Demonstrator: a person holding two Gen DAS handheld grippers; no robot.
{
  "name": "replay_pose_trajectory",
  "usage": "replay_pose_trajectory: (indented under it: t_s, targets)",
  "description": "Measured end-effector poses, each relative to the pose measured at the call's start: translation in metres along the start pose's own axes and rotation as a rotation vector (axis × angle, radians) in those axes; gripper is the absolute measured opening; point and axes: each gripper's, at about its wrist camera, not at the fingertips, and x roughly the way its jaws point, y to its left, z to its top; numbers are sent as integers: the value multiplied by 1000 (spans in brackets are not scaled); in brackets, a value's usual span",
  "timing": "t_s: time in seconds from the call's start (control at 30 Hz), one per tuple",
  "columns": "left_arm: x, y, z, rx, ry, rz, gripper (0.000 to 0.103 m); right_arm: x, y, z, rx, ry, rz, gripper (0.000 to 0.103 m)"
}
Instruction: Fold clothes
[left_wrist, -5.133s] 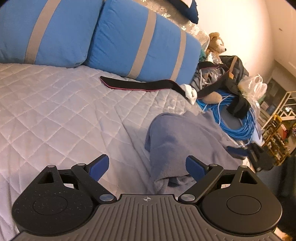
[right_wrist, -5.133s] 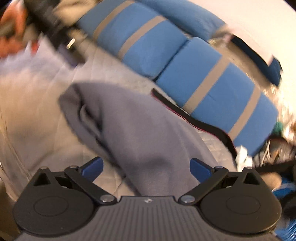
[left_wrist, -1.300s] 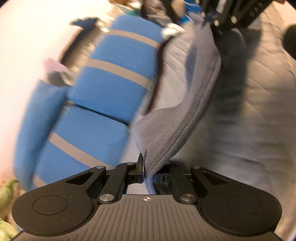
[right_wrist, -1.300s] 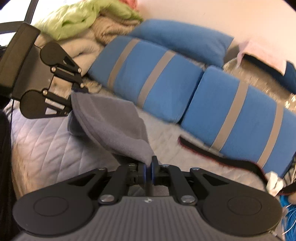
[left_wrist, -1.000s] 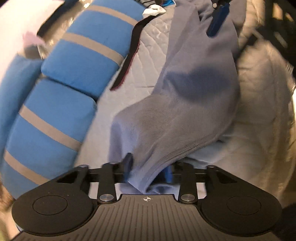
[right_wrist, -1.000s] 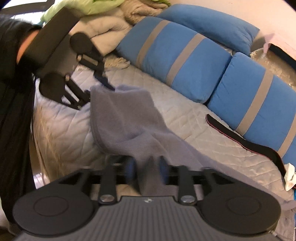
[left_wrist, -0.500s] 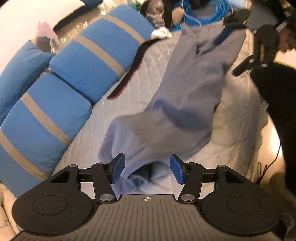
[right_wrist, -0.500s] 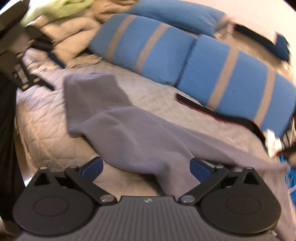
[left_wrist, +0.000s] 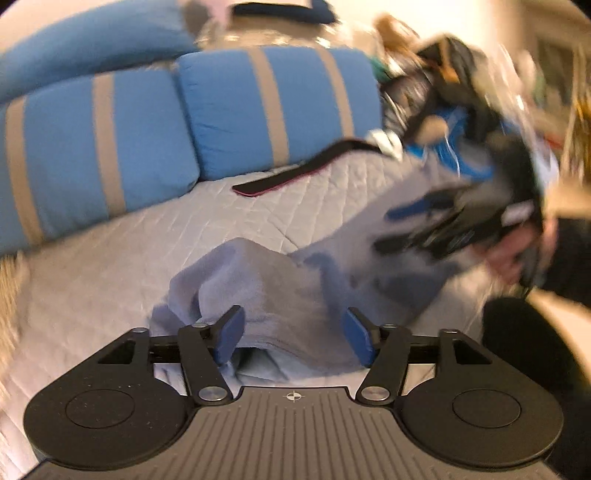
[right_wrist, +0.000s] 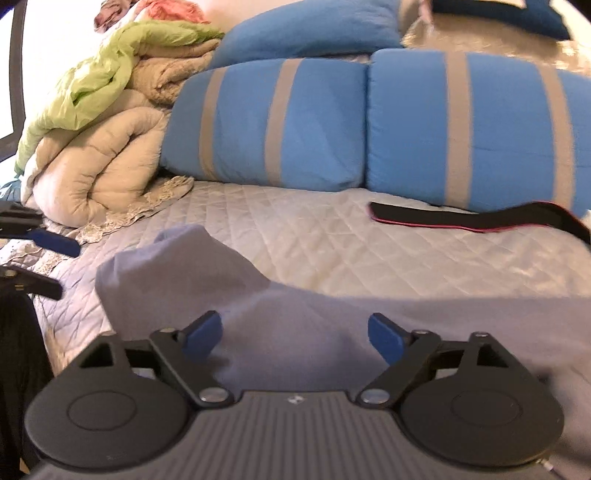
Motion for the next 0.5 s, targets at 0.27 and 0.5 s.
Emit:
replay_pose_trajectory:
  t_s: [0.27, 0.5]
  targets:
    - [-12, 15, -7, -48, -6, -10, 69, 66, -1, 11, 77, 128, 50, 0]
    - [-18, 21, -10, -63, -41, -7, 70, 6, 40, -7, -36, 52, 111, 0]
